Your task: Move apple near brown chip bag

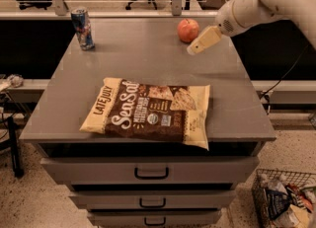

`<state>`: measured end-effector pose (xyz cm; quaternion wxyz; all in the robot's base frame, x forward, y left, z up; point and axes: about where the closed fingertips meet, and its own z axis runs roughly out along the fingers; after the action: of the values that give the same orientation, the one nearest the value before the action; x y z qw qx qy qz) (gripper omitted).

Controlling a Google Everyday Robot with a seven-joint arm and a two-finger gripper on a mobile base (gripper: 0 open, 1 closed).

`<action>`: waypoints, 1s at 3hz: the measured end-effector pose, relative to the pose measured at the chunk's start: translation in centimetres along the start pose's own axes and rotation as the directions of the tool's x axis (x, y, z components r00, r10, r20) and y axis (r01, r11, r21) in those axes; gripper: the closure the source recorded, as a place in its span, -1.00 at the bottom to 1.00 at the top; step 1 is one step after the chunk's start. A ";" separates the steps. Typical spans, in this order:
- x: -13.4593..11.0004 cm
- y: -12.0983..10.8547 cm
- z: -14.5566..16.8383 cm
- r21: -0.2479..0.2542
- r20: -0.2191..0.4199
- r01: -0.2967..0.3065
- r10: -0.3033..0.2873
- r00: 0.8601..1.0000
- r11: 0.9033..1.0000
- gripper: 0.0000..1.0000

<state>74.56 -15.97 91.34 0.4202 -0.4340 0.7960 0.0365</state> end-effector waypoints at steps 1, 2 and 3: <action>-0.1 -2.3 4.4 0.032 0.040 -0.075 0.074 0.996 0.997 -1.00; -0.2 -4.4 8.1 0.042 0.083 -0.143 0.139 0.987 0.989 -1.00; -0.3 -6.4 10.5 0.045 0.126 -0.201 0.194 0.973 0.979 -1.00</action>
Offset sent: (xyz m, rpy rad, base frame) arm 0.1365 0.0034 -0.0463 0.2258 -0.0453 -0.1579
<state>85.94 -15.27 86.71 0.4744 -0.3374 0.8090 0.0814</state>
